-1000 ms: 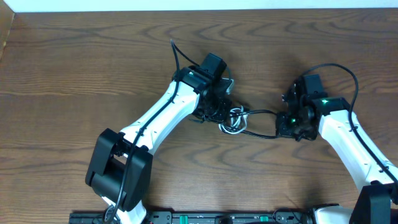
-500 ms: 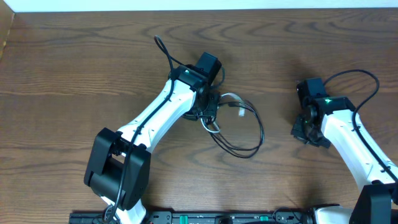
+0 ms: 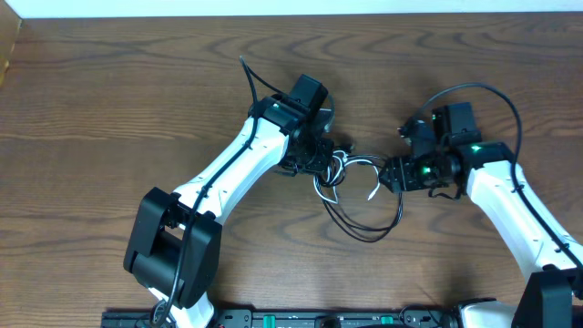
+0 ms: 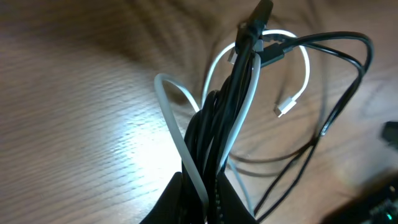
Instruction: Untangle cables
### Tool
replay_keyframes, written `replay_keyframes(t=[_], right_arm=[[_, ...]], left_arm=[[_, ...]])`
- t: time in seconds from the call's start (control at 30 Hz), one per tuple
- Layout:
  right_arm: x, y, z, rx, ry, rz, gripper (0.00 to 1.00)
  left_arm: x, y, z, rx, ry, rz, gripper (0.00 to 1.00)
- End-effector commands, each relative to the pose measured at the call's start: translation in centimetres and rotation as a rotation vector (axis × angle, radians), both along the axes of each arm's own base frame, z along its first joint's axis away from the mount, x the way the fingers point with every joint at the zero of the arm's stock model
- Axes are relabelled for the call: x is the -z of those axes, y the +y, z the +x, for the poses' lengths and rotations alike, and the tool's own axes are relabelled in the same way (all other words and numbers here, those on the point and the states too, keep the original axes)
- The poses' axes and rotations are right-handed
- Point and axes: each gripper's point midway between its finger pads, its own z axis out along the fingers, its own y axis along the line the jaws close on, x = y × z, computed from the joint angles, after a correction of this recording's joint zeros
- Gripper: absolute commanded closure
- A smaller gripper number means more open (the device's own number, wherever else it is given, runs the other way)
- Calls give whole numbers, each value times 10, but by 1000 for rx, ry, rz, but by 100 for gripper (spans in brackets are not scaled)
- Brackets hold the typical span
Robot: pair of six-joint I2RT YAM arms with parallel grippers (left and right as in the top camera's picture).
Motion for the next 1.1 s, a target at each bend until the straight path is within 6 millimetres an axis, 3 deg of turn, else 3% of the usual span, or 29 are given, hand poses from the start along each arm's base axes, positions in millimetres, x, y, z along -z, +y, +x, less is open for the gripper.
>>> replay_keyframes(t=[0.0, 0.1, 0.27, 0.43, 0.47, 0.5, 0.53, 0.57, 0.6, 0.7, 0.8, 0.87, 0.93, 0.97, 1.0, 1.07], right_arm=[[10, -4, 2, -97, -64, -128, 27], [23, -11, 2, -91, -79, -192, 23], [53, -13, -6, -49, -59, -184, 30], [68, -17, -17, -48, -41, -193, 68], [69, -20, -17, -38, -40, -208, 84], [70, -29, -15, 24, -28, -242, 94], [73, -54, -15, 208, 7, -337, 99], [74, -70, -17, 311, 26, -389, 99], [74, -100, -29, 517, 73, -494, 99], [71, -137, -56, 783, 156, -611, 99], [70, -158, -76, 876, 231, -657, 99], [70, -166, -83, 904, 266, -668, 93], [70, -170, -87, 921, 287, -666, 80], [71, -168, -86, 927, 293, -644, 64], [75, -158, -81, 916, 305, -570, 36], [80, -135, -70, 793, 311, -447, 12]], left_arm=[[-12, -12, -7, 89, 0, -83, 92], [-12, -12, -7, 89, 1, -82, 93], [-12, -12, -7, 89, 2, -82, 93], [-11, -11, -8, 89, 5, -79, 93], [-11, -10, -8, 87, 4, -72, 93], [-10, -8, -7, 84, 0, -60, 93], [-6, -1, -6, 75, -7, -15, 92], [-4, 5, -6, 69, -11, 16, 92], [0, 16, -4, 51, -21, 78, 93], [4, 33, 3, -16, -34, 164, 93], [4, 43, 9, -70, -29, 171, 93], [4, 47, 14, -102, -30, 166, 92], [3, 51, 19, -134, -31, 161, 92], [3, 51, 21, -146, -30, 152, 93], [1, 48, 22, -147, -24, 125, 92], [-3, 35, 21, -115, -16, 48, 92]])
